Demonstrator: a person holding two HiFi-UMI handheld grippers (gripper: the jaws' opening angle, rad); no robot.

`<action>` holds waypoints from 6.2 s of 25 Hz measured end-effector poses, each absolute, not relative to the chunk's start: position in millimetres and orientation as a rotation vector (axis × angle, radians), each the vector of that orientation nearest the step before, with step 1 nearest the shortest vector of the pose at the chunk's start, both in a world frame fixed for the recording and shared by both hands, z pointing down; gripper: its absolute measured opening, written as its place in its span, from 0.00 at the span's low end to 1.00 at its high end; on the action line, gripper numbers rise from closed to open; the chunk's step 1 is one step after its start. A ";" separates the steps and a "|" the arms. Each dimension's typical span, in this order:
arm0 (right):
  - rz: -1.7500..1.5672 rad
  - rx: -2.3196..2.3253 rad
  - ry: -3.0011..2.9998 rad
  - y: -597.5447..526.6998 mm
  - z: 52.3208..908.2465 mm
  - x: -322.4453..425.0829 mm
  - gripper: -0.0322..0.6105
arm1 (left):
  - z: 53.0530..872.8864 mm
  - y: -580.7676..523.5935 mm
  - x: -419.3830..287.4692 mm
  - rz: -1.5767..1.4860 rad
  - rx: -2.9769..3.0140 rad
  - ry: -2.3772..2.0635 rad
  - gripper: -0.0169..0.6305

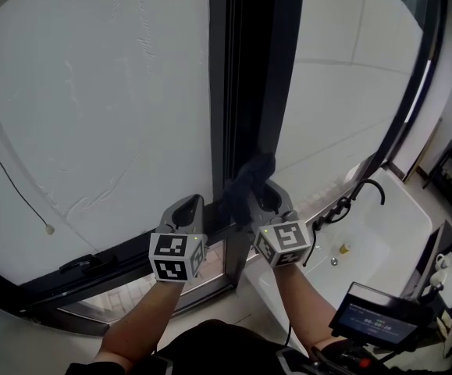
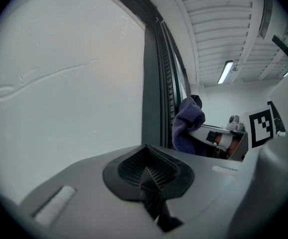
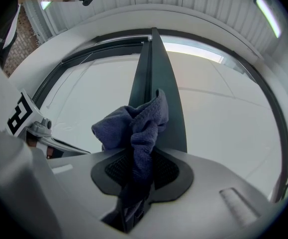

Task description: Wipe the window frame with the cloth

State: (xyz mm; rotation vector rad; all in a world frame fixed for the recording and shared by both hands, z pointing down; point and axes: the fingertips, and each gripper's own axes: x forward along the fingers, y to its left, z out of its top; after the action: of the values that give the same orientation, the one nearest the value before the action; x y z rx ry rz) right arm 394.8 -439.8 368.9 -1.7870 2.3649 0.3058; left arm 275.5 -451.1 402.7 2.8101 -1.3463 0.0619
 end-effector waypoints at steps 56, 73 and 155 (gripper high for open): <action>-0.003 -1.762 2.732 -445.1 551.5 383.4 0.19 | 515.7 -430.0 296.2 0.303 2.619 -1.451 0.03; -0.119 -1.916 2.684 -416.2 573.3 393.8 0.19 | 528.2 -410.1 285.3 0.315 2.636 -1.311 0.03; -0.245 -1.036 3.198 -355.3 573.5 35.0 0.18 | 547.1 -312.9 -42.8 0.145 2.152 -1.881 0.03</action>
State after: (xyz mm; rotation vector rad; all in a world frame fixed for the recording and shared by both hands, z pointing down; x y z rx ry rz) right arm 35.0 -355.3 573.5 -1.0359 3.1981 -0.2451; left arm -42.8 -312.9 547.1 2.1522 -1.8807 0.1455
